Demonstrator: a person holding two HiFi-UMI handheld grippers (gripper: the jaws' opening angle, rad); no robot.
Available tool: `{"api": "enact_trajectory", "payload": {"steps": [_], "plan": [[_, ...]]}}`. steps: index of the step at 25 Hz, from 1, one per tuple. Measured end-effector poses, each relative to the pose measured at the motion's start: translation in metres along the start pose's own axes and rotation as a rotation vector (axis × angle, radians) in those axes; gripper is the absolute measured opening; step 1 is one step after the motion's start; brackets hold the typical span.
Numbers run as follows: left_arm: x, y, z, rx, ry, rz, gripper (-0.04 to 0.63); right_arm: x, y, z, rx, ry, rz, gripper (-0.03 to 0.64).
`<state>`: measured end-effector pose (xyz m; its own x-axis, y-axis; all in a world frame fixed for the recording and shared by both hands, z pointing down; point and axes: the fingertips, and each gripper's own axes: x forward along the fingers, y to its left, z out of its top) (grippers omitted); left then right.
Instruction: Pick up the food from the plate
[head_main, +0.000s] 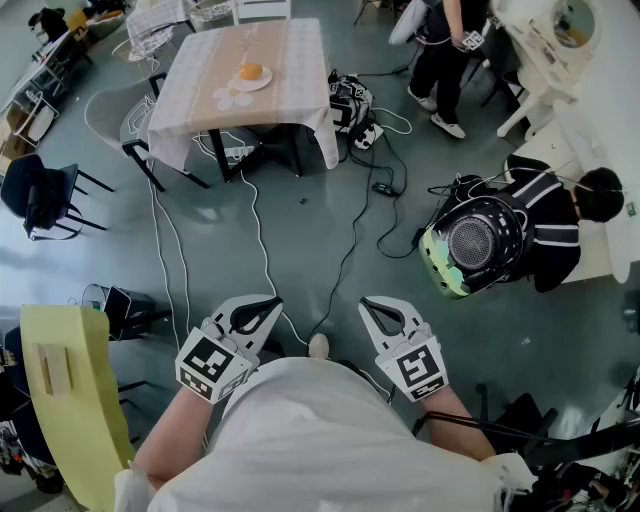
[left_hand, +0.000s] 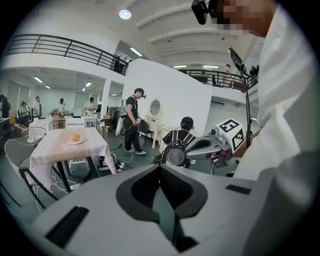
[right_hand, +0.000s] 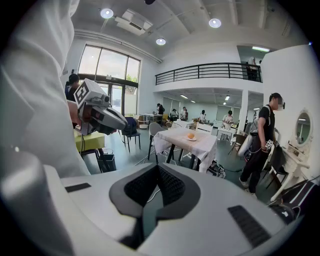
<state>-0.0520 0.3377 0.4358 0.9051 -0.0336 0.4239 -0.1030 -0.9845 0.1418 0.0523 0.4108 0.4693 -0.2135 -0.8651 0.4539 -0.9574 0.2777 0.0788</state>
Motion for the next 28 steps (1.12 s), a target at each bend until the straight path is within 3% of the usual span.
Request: {"api": "enact_trajectory", "payload": {"steps": [9,16,21,25,28], "plan": [[-0.002,0.007,-0.004,-0.019,0.002,0.047,0.009,-0.004,-0.005,-0.009,0.002,0.003,0.007,0.012],[-0.01,0.034,-0.009,-0.06,-0.005,0.058,0.009,0.026,-0.005,-0.003,0.025,0.018,0.031,0.012],[-0.004,0.085,-0.008,-0.036,-0.017,0.042,0.009,0.072,-0.021,0.016,0.063,0.021,0.008,0.014],[-0.012,0.156,0.012,-0.047,-0.058,0.042,0.015,0.125,-0.03,0.06,0.059,0.018,-0.026,0.023],[-0.025,0.21,0.036,-0.056,-0.091,0.049,0.055,0.172,-0.04,0.1,0.025,0.034,-0.038,0.114]]}}
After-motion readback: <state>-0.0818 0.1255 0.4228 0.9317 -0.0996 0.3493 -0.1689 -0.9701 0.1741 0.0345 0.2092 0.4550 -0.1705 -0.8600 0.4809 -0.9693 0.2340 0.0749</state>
